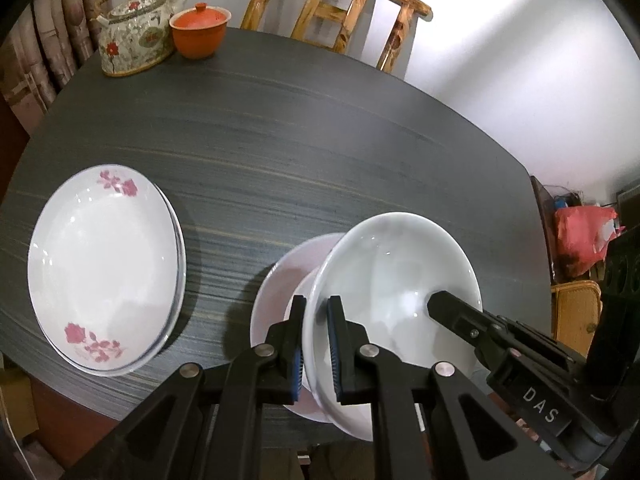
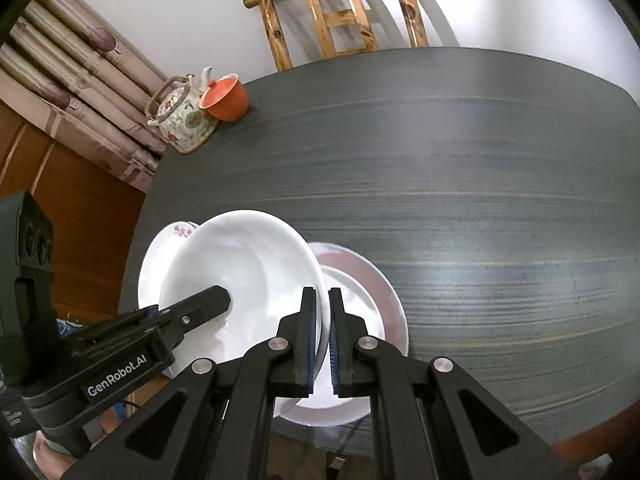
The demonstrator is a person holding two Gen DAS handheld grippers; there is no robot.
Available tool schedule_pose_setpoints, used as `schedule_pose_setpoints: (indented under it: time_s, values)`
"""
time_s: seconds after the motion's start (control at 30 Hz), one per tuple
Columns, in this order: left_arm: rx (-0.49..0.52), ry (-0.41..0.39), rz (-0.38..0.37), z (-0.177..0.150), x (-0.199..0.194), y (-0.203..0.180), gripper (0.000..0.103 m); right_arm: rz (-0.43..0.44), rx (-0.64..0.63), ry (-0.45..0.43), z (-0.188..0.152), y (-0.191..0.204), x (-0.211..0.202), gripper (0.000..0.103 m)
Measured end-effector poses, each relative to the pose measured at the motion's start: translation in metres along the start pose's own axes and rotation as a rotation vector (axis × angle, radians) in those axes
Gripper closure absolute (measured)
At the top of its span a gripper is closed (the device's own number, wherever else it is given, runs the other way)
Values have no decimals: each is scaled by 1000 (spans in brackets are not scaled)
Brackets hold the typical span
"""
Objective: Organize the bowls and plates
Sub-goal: 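Lower the small bowl into the nested bowls and open the left tool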
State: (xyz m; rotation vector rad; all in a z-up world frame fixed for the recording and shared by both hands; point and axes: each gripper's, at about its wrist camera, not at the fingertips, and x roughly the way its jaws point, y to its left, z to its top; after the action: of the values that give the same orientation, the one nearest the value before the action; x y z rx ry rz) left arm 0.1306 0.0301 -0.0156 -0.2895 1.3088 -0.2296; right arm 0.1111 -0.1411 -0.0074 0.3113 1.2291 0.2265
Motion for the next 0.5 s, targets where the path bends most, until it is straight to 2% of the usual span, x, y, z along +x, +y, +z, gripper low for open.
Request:
schedule_pose_setpoints:
  time_s: [0.5]
  values:
    - [-2, 55, 13, -14, 30, -1, 92, -15, 41, 53, -25, -17, 21, 96]
